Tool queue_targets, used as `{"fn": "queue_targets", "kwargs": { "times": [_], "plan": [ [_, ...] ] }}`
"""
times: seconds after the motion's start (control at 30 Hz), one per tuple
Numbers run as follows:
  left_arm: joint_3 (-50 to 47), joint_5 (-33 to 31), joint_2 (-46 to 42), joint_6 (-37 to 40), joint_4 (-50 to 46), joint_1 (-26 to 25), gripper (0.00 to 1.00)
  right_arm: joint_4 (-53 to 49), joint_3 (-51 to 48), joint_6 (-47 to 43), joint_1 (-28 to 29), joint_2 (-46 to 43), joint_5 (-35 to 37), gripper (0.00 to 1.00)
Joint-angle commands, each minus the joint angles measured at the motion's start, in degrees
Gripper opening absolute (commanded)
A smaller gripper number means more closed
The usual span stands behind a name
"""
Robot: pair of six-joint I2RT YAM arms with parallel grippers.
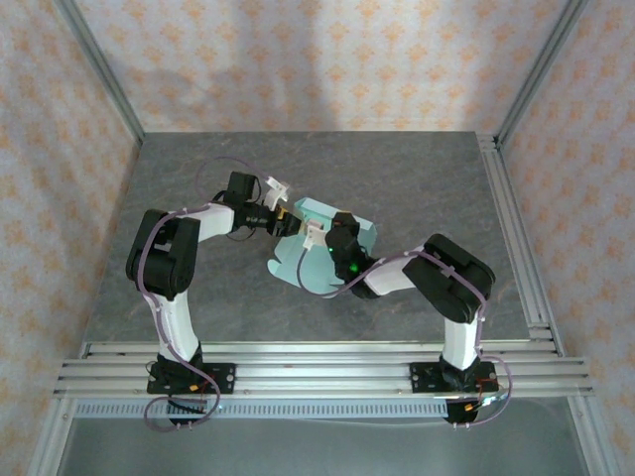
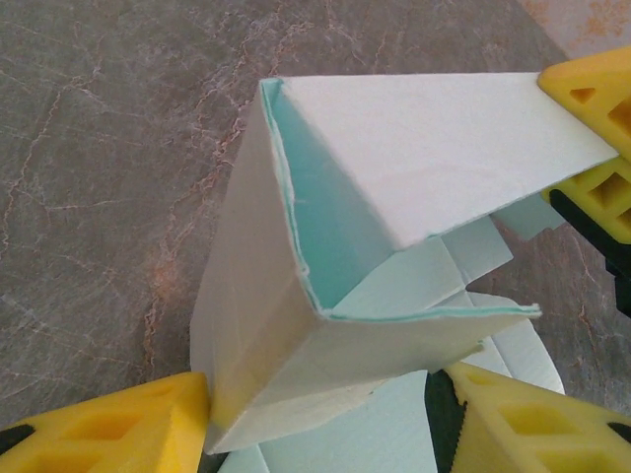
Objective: Fold the paper box
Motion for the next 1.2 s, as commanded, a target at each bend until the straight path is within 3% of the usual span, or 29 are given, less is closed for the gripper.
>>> {"fn": "queue_targets", "kwargs": {
  "times": [0.0,0.2,0.4,0.8,1.0,1.17],
  "plan": [
    [1.37,0.88,0.39,1.84,-2.32,-0.46,0.60,-0.26,-1.41,-0.44,-0.43,-1.91,0.58,0.00],
    [4.25,0.67,0.79,5.99,-8.71,-2.09,0.60,-0.34,-1.73,-0.96,-0.40,-2.48,1.50,0.00],
    [6.20,3.79,0.97,9.71,-14.09,-2.44,0.67,-0.78,-2.21,-0.51,-0.75,-2.87,2.13,0.00],
    [1.38,0.51,-5.11,2.72,-5.21,-0.90,0.91,-0.95,-3.14,0.37,-0.88,-3.40,2.79,0.00],
    [-1.95,0.72,-9.54,0.19,-0.19,0.46,0.92,-0.36,-4.81,0.53,-1.14,-4.45,2.56,0.00],
    [-0.99,-1.52,-11.28,1.58,-2.53,0.42,0.91,2.56,-7.70,-0.61,-1.66,-5.96,1.42,0.06]
  ]
}}
